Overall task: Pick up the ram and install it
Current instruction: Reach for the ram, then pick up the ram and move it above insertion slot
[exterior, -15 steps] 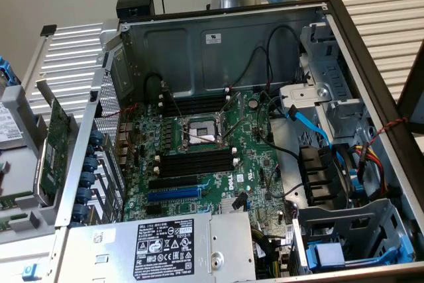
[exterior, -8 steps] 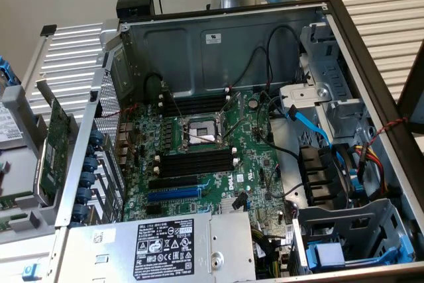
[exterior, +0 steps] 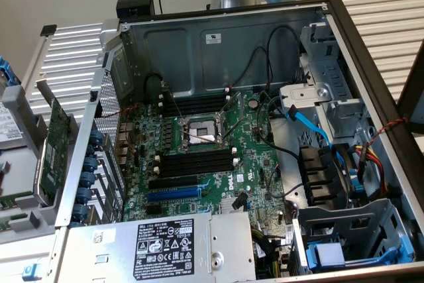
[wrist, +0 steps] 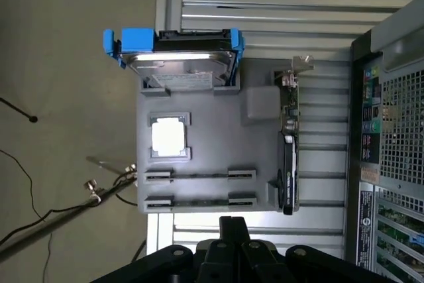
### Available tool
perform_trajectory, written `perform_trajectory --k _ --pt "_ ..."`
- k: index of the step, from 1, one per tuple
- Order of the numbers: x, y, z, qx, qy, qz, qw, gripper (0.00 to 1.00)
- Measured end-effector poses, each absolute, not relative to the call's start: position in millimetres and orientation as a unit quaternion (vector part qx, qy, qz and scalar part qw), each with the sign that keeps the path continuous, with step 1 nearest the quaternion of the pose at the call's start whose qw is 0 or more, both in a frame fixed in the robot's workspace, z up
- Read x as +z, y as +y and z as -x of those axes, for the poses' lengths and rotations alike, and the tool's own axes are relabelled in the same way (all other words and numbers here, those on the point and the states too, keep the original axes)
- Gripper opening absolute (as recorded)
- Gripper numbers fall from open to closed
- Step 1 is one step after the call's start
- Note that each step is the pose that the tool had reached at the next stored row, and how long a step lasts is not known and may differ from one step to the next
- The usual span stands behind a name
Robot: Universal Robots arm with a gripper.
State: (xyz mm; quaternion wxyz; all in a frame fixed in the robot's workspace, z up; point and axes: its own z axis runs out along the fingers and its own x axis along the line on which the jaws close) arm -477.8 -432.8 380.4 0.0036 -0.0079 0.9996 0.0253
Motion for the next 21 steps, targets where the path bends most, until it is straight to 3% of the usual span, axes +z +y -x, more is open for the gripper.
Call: perform_trajectory --k 21 --pt "380.2 -430.2 479.2 0.025 0.996 0.088 0.002 0.11"
